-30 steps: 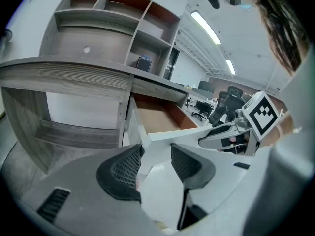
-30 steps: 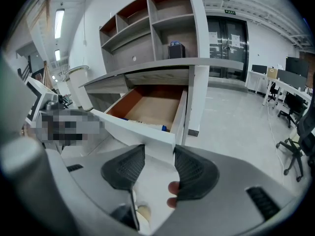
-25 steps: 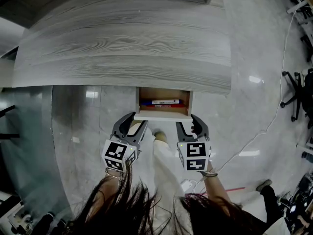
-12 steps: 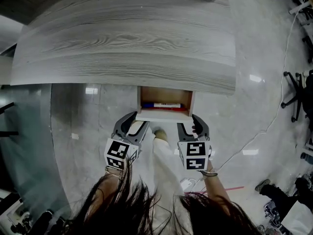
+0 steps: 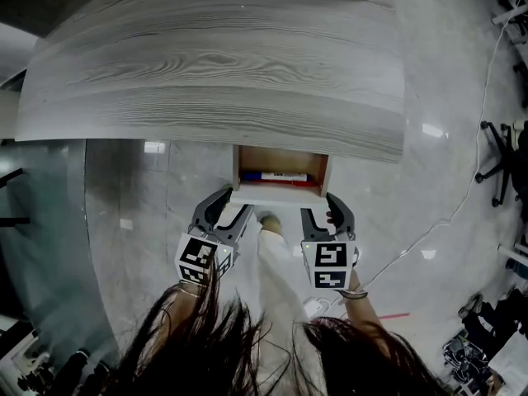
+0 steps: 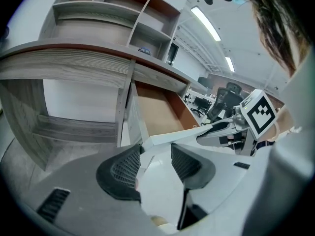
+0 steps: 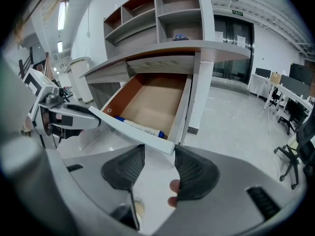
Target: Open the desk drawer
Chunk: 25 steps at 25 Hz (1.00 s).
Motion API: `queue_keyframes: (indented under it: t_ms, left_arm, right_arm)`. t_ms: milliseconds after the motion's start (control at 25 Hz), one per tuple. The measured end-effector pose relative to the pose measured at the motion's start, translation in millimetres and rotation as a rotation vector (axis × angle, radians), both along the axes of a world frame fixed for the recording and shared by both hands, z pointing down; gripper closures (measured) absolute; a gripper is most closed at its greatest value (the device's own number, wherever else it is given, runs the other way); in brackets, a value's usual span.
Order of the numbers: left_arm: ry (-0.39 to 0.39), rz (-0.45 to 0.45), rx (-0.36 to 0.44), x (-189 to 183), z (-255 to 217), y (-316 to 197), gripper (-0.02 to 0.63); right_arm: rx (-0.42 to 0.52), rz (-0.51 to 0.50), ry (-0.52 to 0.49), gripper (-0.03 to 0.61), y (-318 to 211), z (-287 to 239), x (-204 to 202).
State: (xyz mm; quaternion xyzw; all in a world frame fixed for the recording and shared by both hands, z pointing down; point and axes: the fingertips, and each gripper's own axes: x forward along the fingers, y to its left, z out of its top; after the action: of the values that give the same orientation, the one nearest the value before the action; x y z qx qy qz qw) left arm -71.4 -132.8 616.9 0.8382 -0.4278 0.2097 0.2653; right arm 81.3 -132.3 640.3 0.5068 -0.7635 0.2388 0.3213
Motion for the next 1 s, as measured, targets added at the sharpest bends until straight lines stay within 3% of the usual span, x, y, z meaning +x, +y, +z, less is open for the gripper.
queue_keyframes:
  t_ms: [1000]
  left_arm:
    - [0.001,-0.033,-0.009,-4.5,2.2,8.0,0.434]
  right_arm:
    - [-0.051,-0.041,0.025,0.382,18.6,13.0,4.5]
